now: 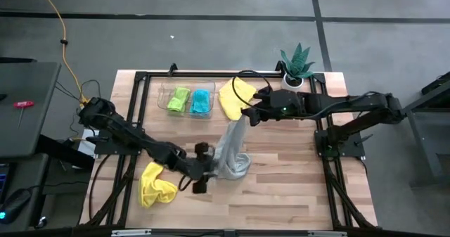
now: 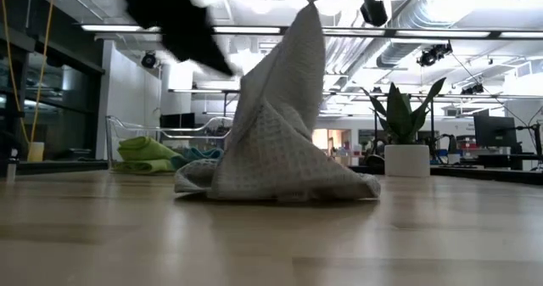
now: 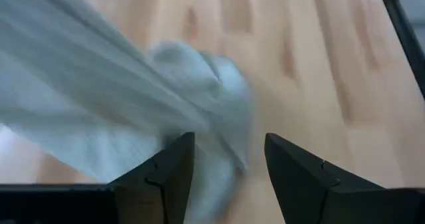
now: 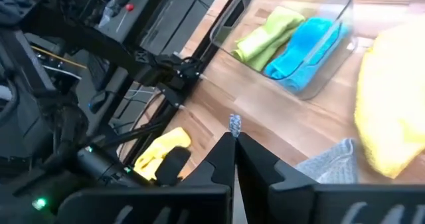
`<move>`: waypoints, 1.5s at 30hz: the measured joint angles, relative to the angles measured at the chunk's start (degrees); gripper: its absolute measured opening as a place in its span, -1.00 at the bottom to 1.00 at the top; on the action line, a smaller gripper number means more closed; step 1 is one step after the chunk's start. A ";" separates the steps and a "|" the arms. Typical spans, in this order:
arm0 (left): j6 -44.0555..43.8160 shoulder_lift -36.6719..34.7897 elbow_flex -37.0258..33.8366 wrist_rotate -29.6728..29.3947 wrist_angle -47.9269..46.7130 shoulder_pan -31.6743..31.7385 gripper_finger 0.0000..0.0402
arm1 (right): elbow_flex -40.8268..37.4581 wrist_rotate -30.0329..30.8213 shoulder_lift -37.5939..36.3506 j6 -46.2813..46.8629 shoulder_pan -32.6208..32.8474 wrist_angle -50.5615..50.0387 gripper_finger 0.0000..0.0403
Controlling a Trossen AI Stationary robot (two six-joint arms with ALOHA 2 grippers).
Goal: Fold microfiber towels
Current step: Fold the gray towel
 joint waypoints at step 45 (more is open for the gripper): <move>-26.39 13.80 -4.62 -3.92 15.70 -0.62 -0.81 | 0.00 -2.01 -1.08 -1.49 -0.62 -0.31 -1.00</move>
